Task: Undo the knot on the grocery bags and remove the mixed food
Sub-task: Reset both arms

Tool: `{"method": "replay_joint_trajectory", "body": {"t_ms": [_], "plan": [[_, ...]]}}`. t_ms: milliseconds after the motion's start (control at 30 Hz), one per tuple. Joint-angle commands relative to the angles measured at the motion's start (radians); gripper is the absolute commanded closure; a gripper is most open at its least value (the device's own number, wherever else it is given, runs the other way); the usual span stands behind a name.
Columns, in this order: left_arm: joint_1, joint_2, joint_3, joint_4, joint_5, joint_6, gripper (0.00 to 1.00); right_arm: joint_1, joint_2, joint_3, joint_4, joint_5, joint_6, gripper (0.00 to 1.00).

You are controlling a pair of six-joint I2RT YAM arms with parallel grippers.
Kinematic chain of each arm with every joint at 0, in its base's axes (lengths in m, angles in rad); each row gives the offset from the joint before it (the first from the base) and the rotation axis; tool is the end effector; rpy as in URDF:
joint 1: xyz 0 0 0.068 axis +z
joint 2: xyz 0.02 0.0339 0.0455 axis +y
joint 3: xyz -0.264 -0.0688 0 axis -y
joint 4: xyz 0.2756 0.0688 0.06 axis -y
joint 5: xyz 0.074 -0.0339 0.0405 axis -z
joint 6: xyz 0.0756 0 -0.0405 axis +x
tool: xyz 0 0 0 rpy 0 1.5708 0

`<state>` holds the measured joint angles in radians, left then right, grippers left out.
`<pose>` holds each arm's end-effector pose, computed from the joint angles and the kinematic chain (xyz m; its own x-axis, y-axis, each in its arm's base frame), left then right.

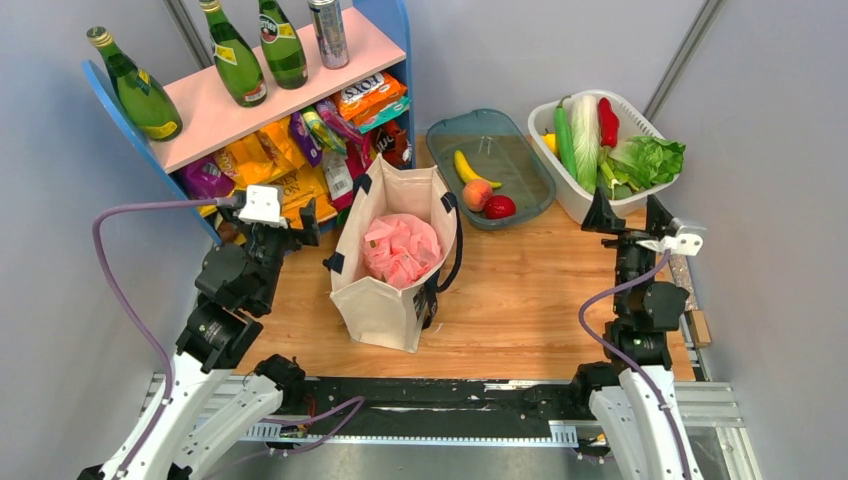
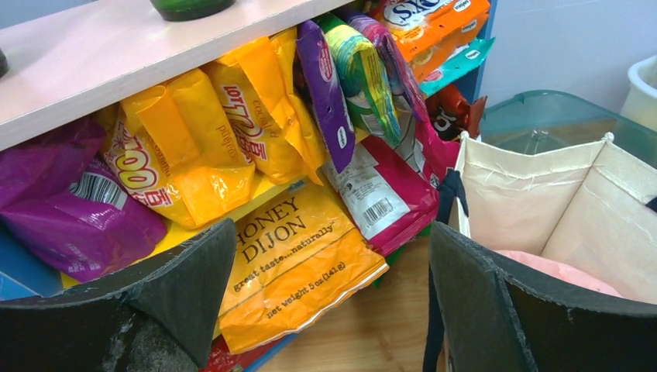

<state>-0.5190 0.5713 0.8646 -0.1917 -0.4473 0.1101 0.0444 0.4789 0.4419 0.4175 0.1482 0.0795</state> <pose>0.1776 -0.0638 0.4078 0.0956 0.0595 -0.9936 0.0635 0.9958 0.0657 0.2018 -0.0022 0.3402 0.3772 0.0954 -0.9212 0.0633 0.9897 0.1284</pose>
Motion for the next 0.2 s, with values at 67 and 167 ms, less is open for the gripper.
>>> {"method": "replay_joint_trajectory", "body": {"t_ms": [67, 167], "plan": [[0.005, 0.001, -0.001, 0.037, -0.017, 0.018, 0.00, -0.002, -0.023, 0.006, 0.063, 0.013, -0.020, 0.00], [0.005, 0.000, -0.009, 0.037, -0.010, 0.016, 0.00, -0.003, -0.028, 0.007, 0.056, 0.012, -0.018, 0.00]]}}
